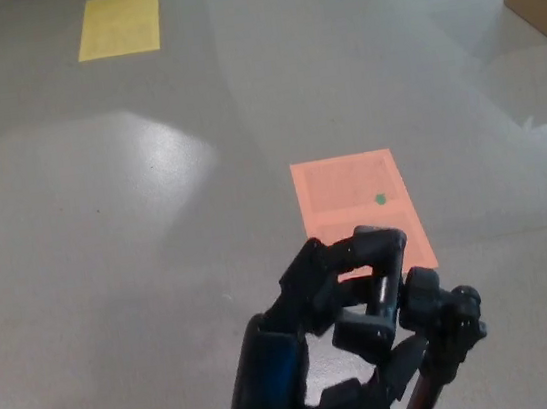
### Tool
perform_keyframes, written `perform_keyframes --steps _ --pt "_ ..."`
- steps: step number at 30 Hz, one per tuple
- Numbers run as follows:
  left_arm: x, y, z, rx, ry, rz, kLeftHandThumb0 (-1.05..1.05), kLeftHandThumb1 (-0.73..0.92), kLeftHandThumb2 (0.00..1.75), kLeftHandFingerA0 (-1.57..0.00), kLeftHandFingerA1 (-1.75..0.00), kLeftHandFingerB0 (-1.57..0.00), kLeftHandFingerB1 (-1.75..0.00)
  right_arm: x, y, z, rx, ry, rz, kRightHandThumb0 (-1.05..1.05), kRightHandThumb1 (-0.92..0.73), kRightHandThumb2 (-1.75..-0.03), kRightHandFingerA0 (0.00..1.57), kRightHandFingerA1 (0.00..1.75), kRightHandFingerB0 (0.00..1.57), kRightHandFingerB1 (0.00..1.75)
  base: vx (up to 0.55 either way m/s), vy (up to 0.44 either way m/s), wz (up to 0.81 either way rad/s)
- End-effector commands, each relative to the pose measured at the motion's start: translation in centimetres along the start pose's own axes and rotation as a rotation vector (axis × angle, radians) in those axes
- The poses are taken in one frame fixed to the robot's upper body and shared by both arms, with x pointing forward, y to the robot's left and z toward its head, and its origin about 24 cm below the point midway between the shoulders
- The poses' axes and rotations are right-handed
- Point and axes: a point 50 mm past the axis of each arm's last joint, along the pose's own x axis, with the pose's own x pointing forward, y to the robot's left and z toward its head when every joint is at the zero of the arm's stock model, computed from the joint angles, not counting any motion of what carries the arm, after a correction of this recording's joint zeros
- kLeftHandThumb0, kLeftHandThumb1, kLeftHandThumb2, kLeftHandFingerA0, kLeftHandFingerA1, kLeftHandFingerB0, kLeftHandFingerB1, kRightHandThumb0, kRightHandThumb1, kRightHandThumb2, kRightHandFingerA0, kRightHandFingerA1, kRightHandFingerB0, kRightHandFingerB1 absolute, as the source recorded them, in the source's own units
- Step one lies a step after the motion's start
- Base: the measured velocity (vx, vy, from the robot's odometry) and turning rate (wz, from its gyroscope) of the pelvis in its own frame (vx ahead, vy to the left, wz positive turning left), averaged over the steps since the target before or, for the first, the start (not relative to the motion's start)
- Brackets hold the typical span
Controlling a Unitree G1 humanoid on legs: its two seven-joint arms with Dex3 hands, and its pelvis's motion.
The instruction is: A phone stand is kept on the floor and the robot uses both its hands to grab it and uses its left hand to extend the phone stand by pulling it upwards
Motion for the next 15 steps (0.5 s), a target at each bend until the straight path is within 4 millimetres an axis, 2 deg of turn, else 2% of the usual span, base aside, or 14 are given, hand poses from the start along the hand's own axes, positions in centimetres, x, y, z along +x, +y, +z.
perform_keyframes --steps 1,9,10,13,14,15 --pt "0.99 0.44 0.00 0.128 -0.054 0.211 -0.29 0.58 0.78 -1.21 -1.56 -0.95 -1.43 -0.58 1.41 0.19 0.042 0.020 -0.001 -0.20 -0.80 -0.83 1.37 1.75 1.14 1.75 0.00 0.000 0.00" --pt "0.99 1.01 -0.40 0.125 -0.057 0.263 -0.30 0.56 0.81 -1.20 -1.52 -0.95 -1.39 -0.76 1.37 -0.06 0.035 0.025 0.000 -0.21 -0.80 -0.84 1.37 1.75 1.14 1.75 0.00 0.000 0.00" --pt "1.10 1.04 -0.26 0.124 -0.061 0.268 -0.19 0.67 0.60 -0.86 -1.75 -0.61 -1.75 -0.67 1.33 -0.17 0.023 0.039 0.004 -0.21 -0.84 -0.79 1.33 1.75 1.10 1.75 0.00 0.000 0.00" --pt "1.17 1.05 -0.18 0.128 -0.071 0.275 -0.19 0.67 0.60 -0.85 -1.75 -0.61 -1.75 -0.71 1.31 -0.26 0.020 0.039 0.010 -0.21 -0.82 -0.81 1.34 1.75 1.10 1.75 0.00 0.000 0.00" --pt "1.23 1.08 -0.13 0.136 -0.077 0.275 -0.21 0.67 0.60 -0.85 -1.75 -0.61 -1.75 -0.72 1.30 -0.32 0.021 0.040 0.012 -0.23 -0.76 -0.88 1.39 1.75 1.16 1.75 0.00 0.000 0.00" --pt "1.31 1.12 -0.06 0.147 -0.086 0.274 -0.21 0.67 0.60 -0.85 -1.75 -0.61 -1.75 -0.74 1.30 -0.40 0.023 0.042 0.015 -0.23 -0.76 -0.88 1.39 1.75 1.16 1.75 0.00 0.000 0.00"
